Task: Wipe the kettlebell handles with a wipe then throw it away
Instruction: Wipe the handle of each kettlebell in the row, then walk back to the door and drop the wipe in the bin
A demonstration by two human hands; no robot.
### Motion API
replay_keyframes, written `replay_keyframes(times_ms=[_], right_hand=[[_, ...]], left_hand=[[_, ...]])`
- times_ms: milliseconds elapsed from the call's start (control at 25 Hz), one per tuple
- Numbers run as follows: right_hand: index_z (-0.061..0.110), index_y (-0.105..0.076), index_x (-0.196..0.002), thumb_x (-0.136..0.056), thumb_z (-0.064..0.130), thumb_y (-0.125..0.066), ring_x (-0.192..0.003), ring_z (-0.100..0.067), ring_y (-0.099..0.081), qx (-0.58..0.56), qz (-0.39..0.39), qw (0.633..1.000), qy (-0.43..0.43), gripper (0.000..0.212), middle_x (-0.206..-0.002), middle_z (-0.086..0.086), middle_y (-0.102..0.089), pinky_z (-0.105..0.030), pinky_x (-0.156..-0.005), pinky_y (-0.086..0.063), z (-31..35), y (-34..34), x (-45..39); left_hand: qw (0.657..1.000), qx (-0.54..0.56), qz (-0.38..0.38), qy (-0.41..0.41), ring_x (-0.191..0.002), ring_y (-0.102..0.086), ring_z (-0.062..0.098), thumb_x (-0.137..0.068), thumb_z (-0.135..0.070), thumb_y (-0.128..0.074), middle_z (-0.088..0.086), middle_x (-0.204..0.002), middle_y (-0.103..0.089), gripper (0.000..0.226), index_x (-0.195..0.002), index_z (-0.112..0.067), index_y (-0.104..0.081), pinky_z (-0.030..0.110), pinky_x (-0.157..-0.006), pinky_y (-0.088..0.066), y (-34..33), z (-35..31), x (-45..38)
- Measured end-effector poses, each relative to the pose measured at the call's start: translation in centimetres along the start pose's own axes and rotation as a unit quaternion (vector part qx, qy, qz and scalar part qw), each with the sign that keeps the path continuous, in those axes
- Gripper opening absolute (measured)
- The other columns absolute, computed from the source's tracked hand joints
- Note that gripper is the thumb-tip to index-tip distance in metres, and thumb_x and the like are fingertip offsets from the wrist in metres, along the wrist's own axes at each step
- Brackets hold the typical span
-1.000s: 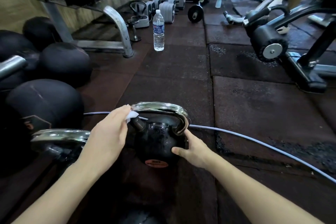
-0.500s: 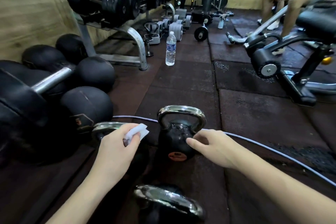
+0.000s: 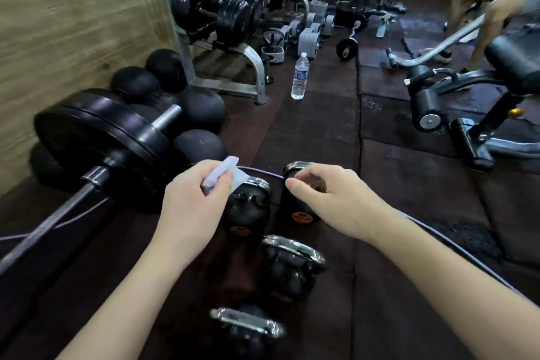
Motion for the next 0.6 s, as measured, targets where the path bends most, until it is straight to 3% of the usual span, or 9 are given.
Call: replay_keyframes(times_ms=[80,160,280,480,600], right_hand=[[0.029,-0.072,-0.094,-0.092,0.055,-0.058,-0.087,-0.001,-0.065,0.003,0.003,1.0,0.008,0.029,-0.088,0.015,-0.071,-0.027,-0.084,-0.052,5.0,2.8,3.8],[0.03,-0.072,-0.093,-0.092,0.055,-0.059,-0.089,-0.001,-0.065,0.012,0.02,1.0,0.01,0.028,-0.09,0.016,-0.072,-0.028,-0.086,-0.053,10.8,5.5,7.9],[0.031,-0.072,-0.094,-0.091,0.055,-0.059,-0.092,-0.001,-0.065,0.021,0.035,0.999,0.024,0.028,-0.093,0.016,-0.072,-0.026,-0.086,-0.052,20.5,9.7,13.0],[0.031,-0.07,-0.098,-0.09,0.054,-0.06,-0.09,-0.003,-0.066,0.016,0.062,0.996,0.067,0.026,-0.09,0.016,-0.072,-0.027,-0.083,-0.053,40.5,15.7,21.1],[0.03,-0.07,-0.1,-0.09,0.055,-0.06,-0.091,-0.005,-0.065,0.027,0.095,0.988,0.115,0.028,-0.094,0.014,-0.071,-0.025,-0.081,-0.05,52.9,16.3,25.5]], left_hand=[[1.0,-0.007,-0.003,-0.016,-0.073,-0.061,0.01,-0.098,-0.022,-0.063,-0.013,-0.077,-0.07,0.014,-0.093,-0.028,-0.075,0.015,-0.063,-0.042,4.6,-5.0,2.8],[1.0,-0.019,-0.002,-0.016,-0.079,-0.063,0.009,-0.098,-0.021,-0.063,-0.012,-0.082,-0.072,0.014,-0.093,-0.027,-0.074,0.014,-0.067,-0.043,10.3,-9.9,5.9],[0.999,-0.026,-0.001,-0.02,-0.076,-0.061,0.0,-0.099,-0.022,-0.062,-0.021,-0.079,-0.07,0.015,-0.089,-0.027,-0.073,0.008,-0.065,-0.041,19.6,-18.0,9.9],[0.998,-0.065,-0.013,-0.01,-0.063,-0.049,0.002,-0.1,-0.026,-0.06,0.0,-0.074,-0.064,0.018,-0.087,-0.024,-0.071,0.017,-0.06,-0.037,39.4,-30.2,17.8],[0.995,-0.095,-0.035,0.012,-0.061,-0.044,0.002,-0.103,-0.03,-0.056,-0.006,-0.067,-0.054,0.024,-0.083,-0.018,-0.065,0.023,-0.061,-0.037,50.8,-35.0,22.4]])
Point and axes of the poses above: each hand's wrist, its own x-axis away from the middle knuckle, its own y-axis out of the back of the hand, z = x × y, the point moved 9 cm from there along -x, towards the middle knuckle
